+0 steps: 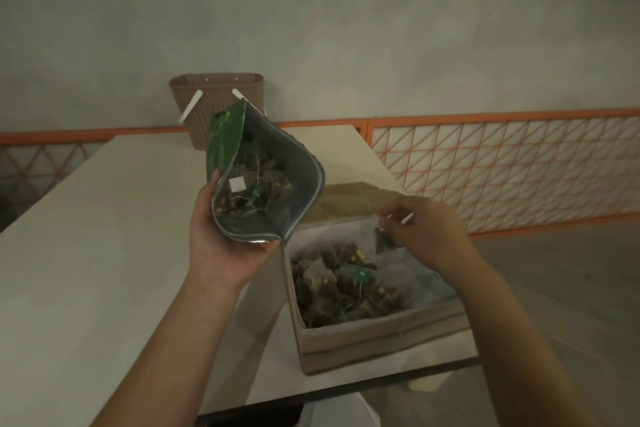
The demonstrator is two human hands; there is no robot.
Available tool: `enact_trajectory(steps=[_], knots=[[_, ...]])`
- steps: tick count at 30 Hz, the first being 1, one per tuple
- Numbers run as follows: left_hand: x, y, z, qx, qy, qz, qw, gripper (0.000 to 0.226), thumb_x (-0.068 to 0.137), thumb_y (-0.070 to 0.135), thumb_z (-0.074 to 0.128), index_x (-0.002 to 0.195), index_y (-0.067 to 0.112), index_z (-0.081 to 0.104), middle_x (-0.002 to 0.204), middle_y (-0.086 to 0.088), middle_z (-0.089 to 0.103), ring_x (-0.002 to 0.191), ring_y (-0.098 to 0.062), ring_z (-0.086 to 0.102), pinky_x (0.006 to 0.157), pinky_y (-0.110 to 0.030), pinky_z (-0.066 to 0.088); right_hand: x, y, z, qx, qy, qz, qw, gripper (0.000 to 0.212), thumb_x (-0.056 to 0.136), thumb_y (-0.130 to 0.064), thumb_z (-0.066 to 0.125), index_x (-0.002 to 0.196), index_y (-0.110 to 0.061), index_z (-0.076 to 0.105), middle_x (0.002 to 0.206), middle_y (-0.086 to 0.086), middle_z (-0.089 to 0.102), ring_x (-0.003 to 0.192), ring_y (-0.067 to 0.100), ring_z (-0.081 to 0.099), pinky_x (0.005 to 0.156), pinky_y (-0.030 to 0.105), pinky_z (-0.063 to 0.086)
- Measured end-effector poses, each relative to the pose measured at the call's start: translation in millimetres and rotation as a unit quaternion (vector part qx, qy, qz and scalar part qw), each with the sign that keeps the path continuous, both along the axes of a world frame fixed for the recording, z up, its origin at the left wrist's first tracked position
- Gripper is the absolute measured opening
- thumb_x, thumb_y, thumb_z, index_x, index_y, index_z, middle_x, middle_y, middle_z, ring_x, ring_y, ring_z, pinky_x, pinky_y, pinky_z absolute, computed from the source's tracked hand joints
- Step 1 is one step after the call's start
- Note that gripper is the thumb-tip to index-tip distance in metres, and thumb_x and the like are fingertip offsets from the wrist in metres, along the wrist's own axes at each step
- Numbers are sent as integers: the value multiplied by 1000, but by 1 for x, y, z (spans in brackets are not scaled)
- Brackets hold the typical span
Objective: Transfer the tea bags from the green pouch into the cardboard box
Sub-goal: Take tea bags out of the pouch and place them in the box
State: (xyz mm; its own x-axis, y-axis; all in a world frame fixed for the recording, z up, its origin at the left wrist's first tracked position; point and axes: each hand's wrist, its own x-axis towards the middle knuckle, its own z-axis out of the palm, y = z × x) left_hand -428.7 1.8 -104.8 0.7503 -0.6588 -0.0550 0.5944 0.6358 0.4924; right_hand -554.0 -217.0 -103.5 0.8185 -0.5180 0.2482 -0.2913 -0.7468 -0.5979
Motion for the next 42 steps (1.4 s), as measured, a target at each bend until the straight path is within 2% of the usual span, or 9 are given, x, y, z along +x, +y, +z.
enact_trajectory(steps=[9,14,17,22,26,33,35,38,42], knots=[[1,5,3,-5,11,-10,1000,55,97,54,47,111,9,75,122,-16,71,99,-33,72,72,-40,63,2,75,52,75,-239,127,960,9,88,-15,68,95,-20,72,87,-10,68,77,0,61,68,9,47],[4,6,3,24,12,6,1000,57,98,53,46,96,7,80,105,-14,75,85,-27,75,68,-35,63,34,116,65,-19,-113,224,968,16,91,-21,64,104,-21,74,97,-12,66,86,0,60,82,13,48],[4,6,1,26,17,18,999,54,96,51,48,84,12,83,96,-8,76,78,-23,76,66,-32,62,66,128,59,-106,-27,226,968,23,95,-19,56,113,-15,70,111,1,64,99,15,61,91,26,48],[4,5,3,31,21,33,999,51,95,50,52,83,13,84,95,-10,78,75,-27,77,62,-35,63,99,133,54,-176,103,166,965,48,91,-9,54,137,-11,40,125,15,55,111,31,56,88,40,50],[1,7,6,35,28,37,998,44,94,50,55,105,13,77,99,-12,77,77,-29,77,64,-39,63,109,135,58,-223,88,154,959,48,94,-7,49,139,-12,33,114,11,63,99,27,63,69,31,44],[4,9,3,20,31,27,999,45,93,50,55,98,12,79,98,-12,76,76,-29,76,63,-38,62,93,129,65,-142,15,190,971,48,89,-4,58,134,-16,47,113,7,65,103,25,63,89,36,51],[4,10,2,20,22,22,999,50,95,50,52,90,11,82,99,-12,76,78,-29,76,65,-37,62,78,123,68,-102,-27,210,972,43,89,-5,59,130,-18,54,102,2,64,94,15,62,87,25,51],[6,10,6,-2,14,-4,1000,52,98,51,48,113,9,74,108,-14,73,86,-29,74,68,-36,61,50,110,71,-71,-91,223,968,37,90,-6,63,124,-19,64,90,-8,52,78,-2,50,76,4,41],[11,8,4,-20,13,-22,999,61,96,54,51,139,12,60,132,-16,65,102,-33,70,80,-40,62,18,83,70,0,-166,189,968,21,88,-14,68,103,-27,73,97,-11,55,88,0,56,81,9,47]])
